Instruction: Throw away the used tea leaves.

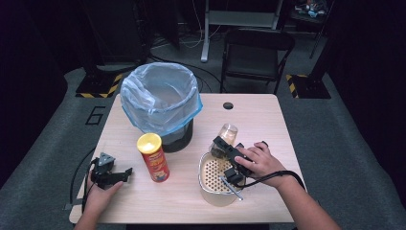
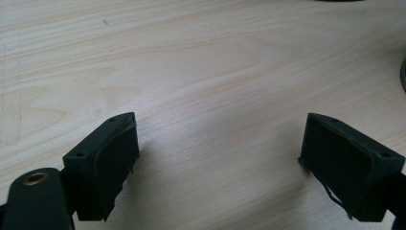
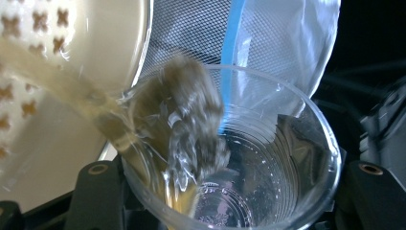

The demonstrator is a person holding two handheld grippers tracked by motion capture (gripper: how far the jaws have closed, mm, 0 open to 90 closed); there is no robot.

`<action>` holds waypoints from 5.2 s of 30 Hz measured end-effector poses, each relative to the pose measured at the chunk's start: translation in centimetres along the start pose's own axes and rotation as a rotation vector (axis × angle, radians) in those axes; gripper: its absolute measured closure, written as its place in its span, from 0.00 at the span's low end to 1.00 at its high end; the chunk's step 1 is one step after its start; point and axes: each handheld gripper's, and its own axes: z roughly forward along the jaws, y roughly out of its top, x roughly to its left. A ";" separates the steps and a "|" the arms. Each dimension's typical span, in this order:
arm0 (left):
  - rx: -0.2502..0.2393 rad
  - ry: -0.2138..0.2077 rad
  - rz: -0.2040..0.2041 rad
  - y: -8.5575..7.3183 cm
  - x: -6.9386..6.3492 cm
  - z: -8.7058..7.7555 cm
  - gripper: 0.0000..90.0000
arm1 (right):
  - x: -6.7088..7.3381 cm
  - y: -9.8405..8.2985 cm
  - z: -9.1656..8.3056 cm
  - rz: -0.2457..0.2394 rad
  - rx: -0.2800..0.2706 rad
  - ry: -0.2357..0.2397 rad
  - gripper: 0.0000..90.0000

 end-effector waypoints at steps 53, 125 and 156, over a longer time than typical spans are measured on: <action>0.003 0.001 0.001 0.0 0.0 0.0 0.14 | -1.1 1.1 -1.0 -0.138 -0.016 -0.057 0.37; -0.002 0.000 -0.006 0.0 0.0 0.0 0.14 | -9.0 -4.0 -1.2 1.386 -0.066 -0.178 0.37; 0.001 -0.005 -0.017 0.1 0.0 0.1 0.13 | -15.9 -4.9 5.6 1.742 -0.167 0.048 0.38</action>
